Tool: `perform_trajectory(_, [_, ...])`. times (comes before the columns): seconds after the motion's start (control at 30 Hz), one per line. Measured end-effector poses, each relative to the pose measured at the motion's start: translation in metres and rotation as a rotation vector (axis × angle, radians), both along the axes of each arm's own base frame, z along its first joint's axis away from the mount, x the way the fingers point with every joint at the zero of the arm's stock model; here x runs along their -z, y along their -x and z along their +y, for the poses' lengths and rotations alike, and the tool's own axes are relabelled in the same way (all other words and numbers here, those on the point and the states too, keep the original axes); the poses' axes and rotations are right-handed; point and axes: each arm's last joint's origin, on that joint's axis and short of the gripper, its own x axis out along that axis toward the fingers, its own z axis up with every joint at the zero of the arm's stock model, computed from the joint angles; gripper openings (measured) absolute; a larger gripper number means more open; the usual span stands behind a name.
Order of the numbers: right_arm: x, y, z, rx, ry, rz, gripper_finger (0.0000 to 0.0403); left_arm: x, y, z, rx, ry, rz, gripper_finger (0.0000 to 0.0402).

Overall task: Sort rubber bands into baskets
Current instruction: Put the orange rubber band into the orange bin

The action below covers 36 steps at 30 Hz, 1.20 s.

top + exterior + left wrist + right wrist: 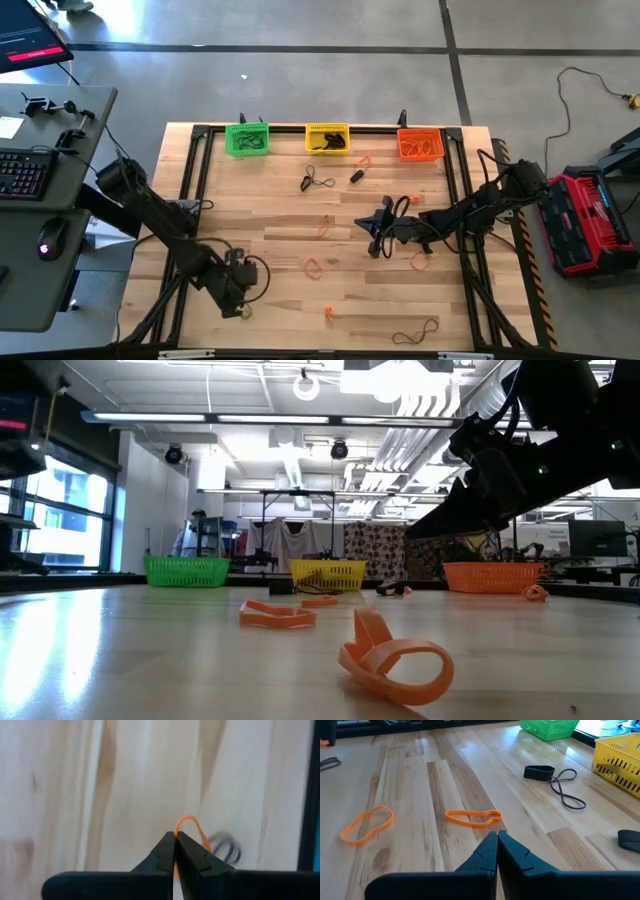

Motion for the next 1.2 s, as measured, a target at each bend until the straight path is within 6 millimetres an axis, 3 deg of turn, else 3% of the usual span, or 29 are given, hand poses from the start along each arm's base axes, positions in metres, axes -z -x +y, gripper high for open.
perform_trajectory(0.23, [-0.009, -0.009, 0.002, -0.017, 0.023, -0.028, 0.0, -0.011, -0.024, 0.014, 0.003, -0.024, -0.205, 0.0001])
perform_trajectory(0.4, [-0.016, -0.015, 0.007, -0.104, 0.017, -0.042, 0.0, 0.012, -0.034, 0.039, 0.015, -0.003, -0.304, 0.0])
perform_trajectory(0.57, [-0.022, -0.02, 0.014, -0.143, 0.018, -0.061, 0.0014, 0.029, -0.043, 0.07, -0.014, 0.064, -0.526, 0.0])
perform_trajectory(0.7, [-0.029, -0.024, 0.018, -0.138, -0.03, -0.094, 0.0045, 0.029, -0.051, 0.092, -0.068, 0.039, -0.656, 0.0])
perform_trajectory(0.9, [-0.04, -0.036, 0.03, -0.166, -0.046, -0.132, 0.0116, 0.016, -0.062, 0.107, -0.15, -0.076, -0.824, 0.0])
perform_trajectory(1.03, [-0.039, -0.055, 0.041, -0.177, -0.041, -0.131, 0.0155, 0.007, -0.066, 0.113, -0.235, -0.129, -0.922, 0.0])
perform_trajectory(1.2, [-0.031, -0.089, 0.053, -0.109, 0.039, -0.117, 0.0184, 0.0, -0.067, 0.114, -0.221, -0.136, -0.984, 0.0])
